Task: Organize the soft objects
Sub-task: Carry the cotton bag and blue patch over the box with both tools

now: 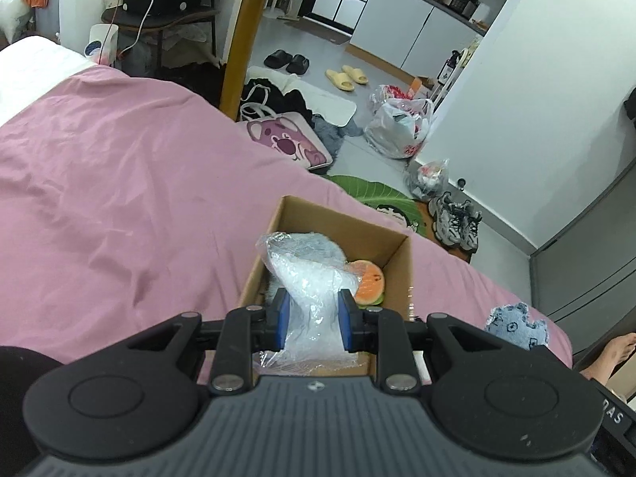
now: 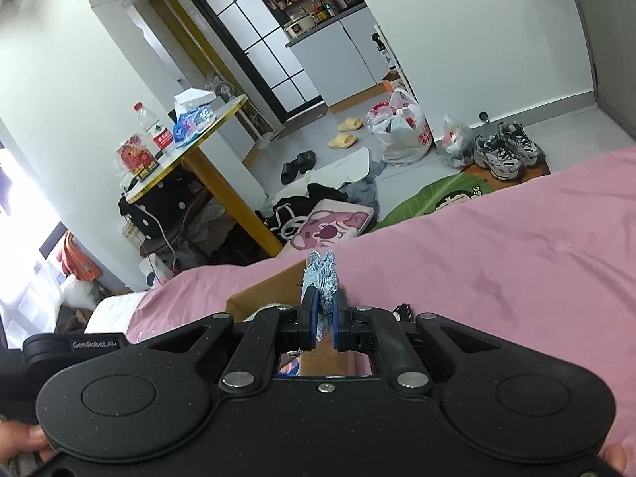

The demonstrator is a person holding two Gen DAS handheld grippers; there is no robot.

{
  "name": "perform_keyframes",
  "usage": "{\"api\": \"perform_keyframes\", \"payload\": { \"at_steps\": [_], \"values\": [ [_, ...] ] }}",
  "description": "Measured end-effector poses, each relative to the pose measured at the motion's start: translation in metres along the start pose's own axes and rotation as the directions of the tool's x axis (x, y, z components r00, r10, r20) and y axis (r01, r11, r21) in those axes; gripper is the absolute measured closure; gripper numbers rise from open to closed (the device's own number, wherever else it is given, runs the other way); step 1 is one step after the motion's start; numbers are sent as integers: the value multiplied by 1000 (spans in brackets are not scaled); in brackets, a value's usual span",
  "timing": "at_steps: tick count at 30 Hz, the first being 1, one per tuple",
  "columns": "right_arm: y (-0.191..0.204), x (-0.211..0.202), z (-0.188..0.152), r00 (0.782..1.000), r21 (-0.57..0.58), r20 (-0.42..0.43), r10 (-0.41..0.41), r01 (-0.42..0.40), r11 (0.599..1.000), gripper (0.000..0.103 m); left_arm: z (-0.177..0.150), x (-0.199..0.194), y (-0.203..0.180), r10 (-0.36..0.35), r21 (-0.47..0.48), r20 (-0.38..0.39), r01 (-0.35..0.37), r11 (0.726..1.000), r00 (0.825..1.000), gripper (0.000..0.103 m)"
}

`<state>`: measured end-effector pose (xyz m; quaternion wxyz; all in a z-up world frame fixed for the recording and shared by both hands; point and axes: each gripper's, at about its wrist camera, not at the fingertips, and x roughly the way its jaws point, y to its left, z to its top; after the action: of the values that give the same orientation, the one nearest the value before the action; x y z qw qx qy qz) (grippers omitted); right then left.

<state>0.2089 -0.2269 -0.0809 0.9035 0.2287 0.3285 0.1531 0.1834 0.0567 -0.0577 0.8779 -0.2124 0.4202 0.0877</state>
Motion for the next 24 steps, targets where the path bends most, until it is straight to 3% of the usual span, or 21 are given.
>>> {"api": "perform_keyframes", "payload": {
  "at_steps": [13,18,24],
  "values": [
    [44,20,-18,998,-45,-57,35,-37,998,96,-4,26,22,-18,-30,-81,16,999,997,78],
    [55,31,-22,996,-60,-81,35,-40,997,96,-6,36,22,-18,-17,-115,16,1000,993,72],
    [64,43,-28,993,-71,-113,34,-42,997,96,0,33,27,-10,-18,-102,9,1000,995,64]
  ]
}}
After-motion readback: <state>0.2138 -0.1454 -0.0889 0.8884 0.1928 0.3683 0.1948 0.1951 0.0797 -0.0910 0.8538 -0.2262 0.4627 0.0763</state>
